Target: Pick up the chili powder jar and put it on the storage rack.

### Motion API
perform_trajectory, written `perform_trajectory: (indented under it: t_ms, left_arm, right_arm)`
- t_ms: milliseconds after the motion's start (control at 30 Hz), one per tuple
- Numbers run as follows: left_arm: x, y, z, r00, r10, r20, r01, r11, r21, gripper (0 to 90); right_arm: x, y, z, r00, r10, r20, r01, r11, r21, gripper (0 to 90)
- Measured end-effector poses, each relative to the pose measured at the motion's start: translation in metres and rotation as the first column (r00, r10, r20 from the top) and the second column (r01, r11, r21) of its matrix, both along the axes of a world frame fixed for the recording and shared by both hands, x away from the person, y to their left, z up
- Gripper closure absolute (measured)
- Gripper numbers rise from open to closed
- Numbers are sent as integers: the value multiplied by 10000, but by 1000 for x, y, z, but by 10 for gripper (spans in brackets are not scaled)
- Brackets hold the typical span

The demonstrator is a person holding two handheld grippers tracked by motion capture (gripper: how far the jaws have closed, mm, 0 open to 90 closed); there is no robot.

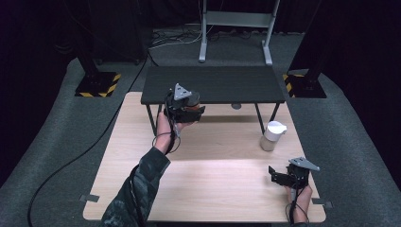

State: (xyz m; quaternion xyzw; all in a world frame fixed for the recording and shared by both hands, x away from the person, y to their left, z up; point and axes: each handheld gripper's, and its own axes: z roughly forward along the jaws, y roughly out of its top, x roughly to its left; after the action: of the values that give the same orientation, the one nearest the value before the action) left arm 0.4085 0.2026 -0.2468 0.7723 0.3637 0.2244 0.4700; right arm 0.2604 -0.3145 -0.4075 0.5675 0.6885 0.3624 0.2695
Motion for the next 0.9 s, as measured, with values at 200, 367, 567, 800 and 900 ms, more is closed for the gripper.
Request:
perform_trajectory:
  t_ms: [200,367,567,800,900]
  left_arm:
    - [1,0,5,10000,-59,13,59,10000,24,313]
    - [3,0,9,9999,-110,15,110,9999,-10,313]
    - [4,0,14,9999,-126,-1,126,9999,-7,313]
    - [7,1,18,9999,-156,-12,156,9999,-21,313]
    - [7,1,21,9999,-154,21,154,9999,-64,313]
  right_arm:
    - [0,0,0,10000,4,-2,-4,10000,5,7]
    - [0,0,0,10000,2,4,-2,10000,17,7]
    - [0,0,0,10000,6,2,-6,10000,13,7]
    - [0,0,0,10000,4,-1,-4,10000,28,7]
    - [0,0,0,10000,3,8,-3,10000,23,7]
